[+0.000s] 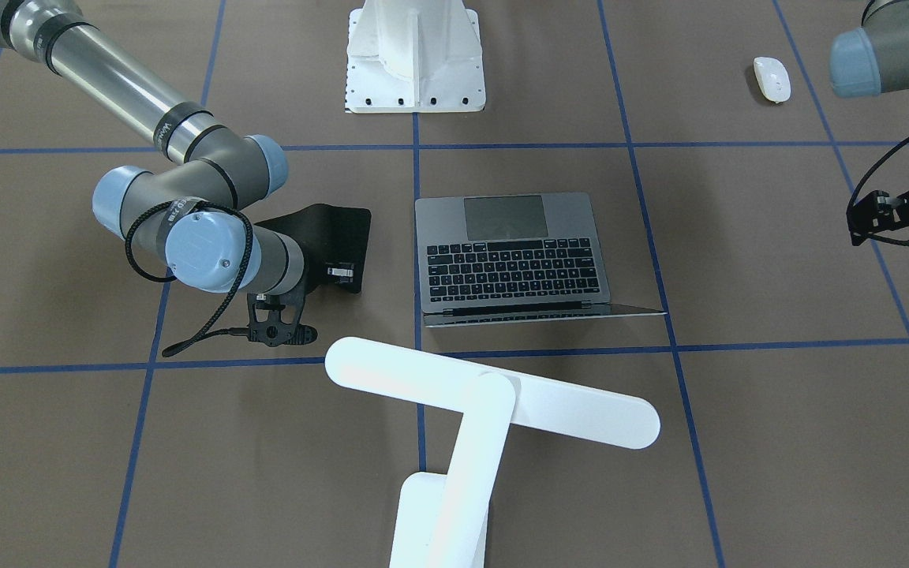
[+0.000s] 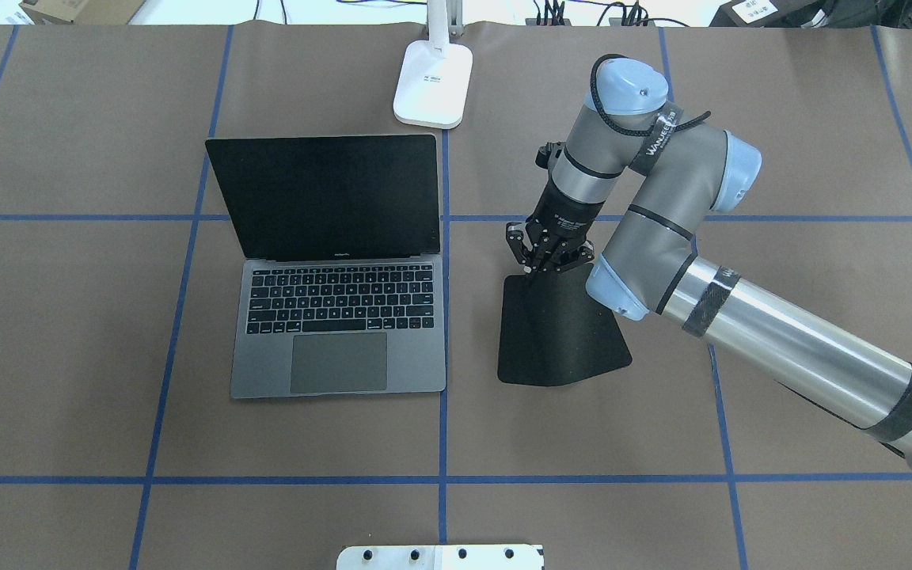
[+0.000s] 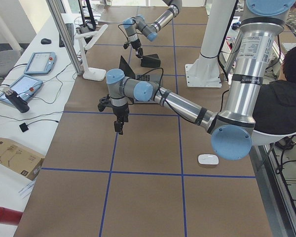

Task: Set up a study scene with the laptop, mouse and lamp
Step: 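Release the mouse pad flat and lift the right gripper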

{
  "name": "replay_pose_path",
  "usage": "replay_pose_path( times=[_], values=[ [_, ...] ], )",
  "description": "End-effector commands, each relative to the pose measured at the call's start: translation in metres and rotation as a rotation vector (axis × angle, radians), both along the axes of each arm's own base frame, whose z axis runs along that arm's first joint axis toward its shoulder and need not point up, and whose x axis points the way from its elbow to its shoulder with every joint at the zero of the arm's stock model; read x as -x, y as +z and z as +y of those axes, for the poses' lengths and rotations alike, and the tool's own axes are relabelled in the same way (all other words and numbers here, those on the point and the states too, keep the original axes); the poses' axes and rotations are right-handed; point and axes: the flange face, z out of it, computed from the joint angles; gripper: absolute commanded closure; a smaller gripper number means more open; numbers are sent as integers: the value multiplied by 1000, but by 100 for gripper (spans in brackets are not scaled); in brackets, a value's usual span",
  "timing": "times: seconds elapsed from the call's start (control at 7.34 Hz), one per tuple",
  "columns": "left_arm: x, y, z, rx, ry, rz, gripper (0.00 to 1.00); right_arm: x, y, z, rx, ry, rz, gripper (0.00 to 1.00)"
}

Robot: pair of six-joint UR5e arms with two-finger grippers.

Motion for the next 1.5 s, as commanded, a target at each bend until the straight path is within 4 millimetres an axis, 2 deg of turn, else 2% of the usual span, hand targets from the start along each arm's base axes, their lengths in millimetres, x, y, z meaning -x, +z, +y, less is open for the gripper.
replay_pose_path(
  times=[0.0,0.41,0.82,0.95,1.09,1.23,1.36],
  values=[
    [-1,1,-2,0,-1,0,0,0,0,-1,-14,6,-2,1],
    [-1,1,-2,0,-1,0,0,-8,-17,-14,-46,41,-6,1],
    [0,0,-3,-1,-2,1,0,-20,-56,-40,-136,126,-2,1],
    [0,0,-3,-1,-2,1,0,-23,-61,-46,-173,163,16,1],
    [1,3,-1,0,-2,0,0,-38,-61,-59,-195,202,28,1],
    [7,15,6,-14,-6,5,0,-76,-59,-86,-205,247,30,1],
    [14,42,27,-30,-6,12,0,-110,-47,-98,-213,257,21,1]
  ],
)
